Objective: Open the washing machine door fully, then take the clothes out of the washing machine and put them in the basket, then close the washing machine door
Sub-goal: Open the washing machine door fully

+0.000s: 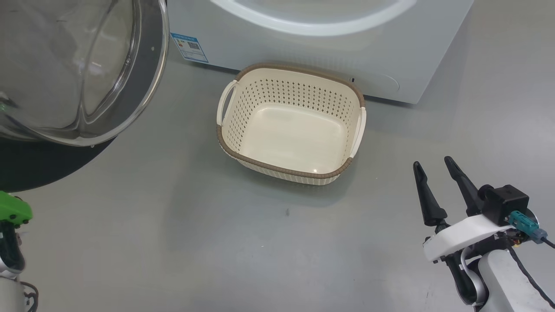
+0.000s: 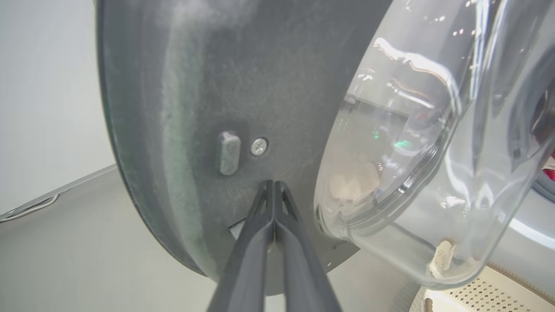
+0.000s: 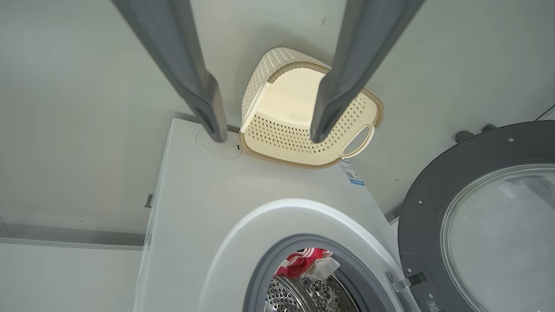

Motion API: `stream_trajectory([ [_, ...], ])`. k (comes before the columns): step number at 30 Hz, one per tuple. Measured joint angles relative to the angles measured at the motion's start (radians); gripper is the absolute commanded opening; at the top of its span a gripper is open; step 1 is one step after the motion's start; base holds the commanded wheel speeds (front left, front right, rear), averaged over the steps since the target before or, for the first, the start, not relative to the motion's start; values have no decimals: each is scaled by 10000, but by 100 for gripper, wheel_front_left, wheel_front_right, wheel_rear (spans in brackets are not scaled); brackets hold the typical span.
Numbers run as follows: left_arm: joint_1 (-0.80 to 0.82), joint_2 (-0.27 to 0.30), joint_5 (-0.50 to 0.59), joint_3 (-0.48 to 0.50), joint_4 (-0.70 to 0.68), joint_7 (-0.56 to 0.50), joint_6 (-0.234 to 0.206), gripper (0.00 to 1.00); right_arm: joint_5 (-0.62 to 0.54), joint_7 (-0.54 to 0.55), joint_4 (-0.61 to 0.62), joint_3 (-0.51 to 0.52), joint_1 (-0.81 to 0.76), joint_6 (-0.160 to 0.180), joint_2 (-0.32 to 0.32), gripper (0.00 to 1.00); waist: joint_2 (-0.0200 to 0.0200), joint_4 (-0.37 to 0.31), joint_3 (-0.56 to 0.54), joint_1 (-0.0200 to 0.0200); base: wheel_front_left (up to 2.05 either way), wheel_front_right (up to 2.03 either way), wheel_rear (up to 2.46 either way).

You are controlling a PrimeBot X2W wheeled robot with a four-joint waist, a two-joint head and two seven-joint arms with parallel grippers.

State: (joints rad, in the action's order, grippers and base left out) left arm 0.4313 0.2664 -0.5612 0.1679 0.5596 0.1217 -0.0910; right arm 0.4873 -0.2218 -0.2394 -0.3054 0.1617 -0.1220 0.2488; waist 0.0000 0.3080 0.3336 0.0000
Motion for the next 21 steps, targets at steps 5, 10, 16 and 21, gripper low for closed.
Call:
stream_trajectory([
  [5,-1,6,290,-278,169,130,163,0,88,-17,-151,-25,-1,0,-125,100,0,3,-305,0,0,0,0],
  [10,-12,-29,560,-686,221,295,267,0,142,-56,-276,-23,-1,0,-293,100,0,-5,-585,0,0,0,0],
  [16,-235,-226,972,-1210,247,535,453,0,234,-132,-506,-15,-2,0,-554,100,0,-110,-1162,0,0,0,0],
  [21,-488,-347,1216,-1659,104,660,656,0,322,-215,-669,33,-11,0,-650,100,0,-273,-1609,0,0,0,0],
])
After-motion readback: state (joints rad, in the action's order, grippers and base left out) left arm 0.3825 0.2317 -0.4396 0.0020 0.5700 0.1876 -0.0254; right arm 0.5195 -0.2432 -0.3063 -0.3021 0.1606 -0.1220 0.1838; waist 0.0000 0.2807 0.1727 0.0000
